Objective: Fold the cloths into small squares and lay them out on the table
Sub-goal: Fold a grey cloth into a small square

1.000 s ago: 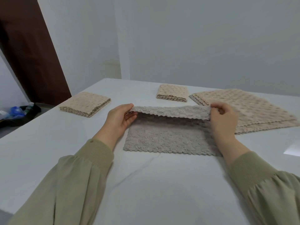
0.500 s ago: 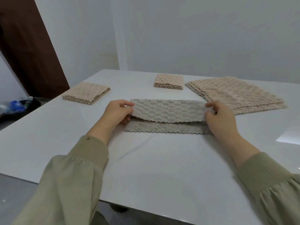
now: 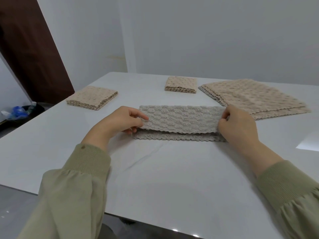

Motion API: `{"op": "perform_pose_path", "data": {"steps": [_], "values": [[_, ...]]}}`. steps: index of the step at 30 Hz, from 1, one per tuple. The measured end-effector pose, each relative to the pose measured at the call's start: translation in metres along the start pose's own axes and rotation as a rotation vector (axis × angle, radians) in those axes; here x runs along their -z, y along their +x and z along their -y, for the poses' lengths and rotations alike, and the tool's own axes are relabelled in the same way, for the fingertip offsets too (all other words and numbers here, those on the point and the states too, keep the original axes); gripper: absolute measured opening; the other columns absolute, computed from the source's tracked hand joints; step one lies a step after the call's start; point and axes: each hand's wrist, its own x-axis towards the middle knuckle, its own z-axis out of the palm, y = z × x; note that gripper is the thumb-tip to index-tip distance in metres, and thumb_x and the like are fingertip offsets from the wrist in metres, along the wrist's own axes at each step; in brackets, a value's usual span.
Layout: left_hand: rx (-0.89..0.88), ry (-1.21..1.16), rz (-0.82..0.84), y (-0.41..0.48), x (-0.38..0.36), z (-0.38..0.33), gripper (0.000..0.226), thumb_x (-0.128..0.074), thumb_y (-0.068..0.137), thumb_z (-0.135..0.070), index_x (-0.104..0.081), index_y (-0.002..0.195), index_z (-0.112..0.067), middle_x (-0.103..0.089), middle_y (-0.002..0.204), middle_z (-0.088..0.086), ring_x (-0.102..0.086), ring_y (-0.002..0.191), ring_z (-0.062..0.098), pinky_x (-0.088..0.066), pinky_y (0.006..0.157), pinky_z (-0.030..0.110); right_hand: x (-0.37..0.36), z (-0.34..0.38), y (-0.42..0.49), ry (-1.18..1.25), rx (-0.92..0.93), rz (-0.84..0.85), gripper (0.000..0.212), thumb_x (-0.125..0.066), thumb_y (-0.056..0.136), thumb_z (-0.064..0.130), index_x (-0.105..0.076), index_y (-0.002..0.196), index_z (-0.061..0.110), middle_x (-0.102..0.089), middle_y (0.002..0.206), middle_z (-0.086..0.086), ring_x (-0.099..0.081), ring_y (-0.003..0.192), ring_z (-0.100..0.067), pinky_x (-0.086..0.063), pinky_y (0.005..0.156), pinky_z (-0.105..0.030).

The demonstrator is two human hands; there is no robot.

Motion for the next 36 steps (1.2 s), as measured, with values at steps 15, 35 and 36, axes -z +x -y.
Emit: {"op": "perform_pose_path", "data": {"steps": [15,35,36], "values": [[0.041,0.107,0.014,-0.0033,-0.0017,0.0,0.006,-0.068,0.082,-0.007,-0.07,0.078,-0.011,-0.059,0.053,-0.004,-0.051,0.042,0.005,-0.039,0.041,0.016,-0.0014,-0.0061,0.0003,-0.295,0.101,0.172,0.008,-0.052,0.076,0.01,-0.057,0.082,0.008,-0.062,0.078,-0.011,-0.055,0.078,-0.032,-0.038,0.063,-0.033],[0.026,0.175,0.036,-0.0054,0.0022,-0.0012,0.009,-0.071,0.077,-0.001,-0.07,0.078,-0.01,-0.051,0.052,-0.004,-0.05,0.045,0.008,-0.041,0.044,0.017,0.0034,0.0002,-0.0013,-0.325,0.116,0.125,0.007,-0.054,0.073,0.004,-0.057,0.079,0.006,-0.061,0.074,-0.012,-0.055,0.073,-0.034,-0.039,0.061,-0.034],[0.027,0.175,0.039,-0.0052,0.0021,-0.0009,0.009,-0.071,0.077,-0.001,-0.07,0.078,-0.01,-0.051,0.052,-0.004,-0.05,0.045,0.008,-0.042,0.045,0.017,0.0028,-0.0003,-0.0012,-0.335,0.117,0.132,0.007,-0.054,0.073,0.005,-0.057,0.079,0.006,-0.061,0.074,-0.012,-0.055,0.073,-0.033,-0.039,0.061,-0.034]]}}
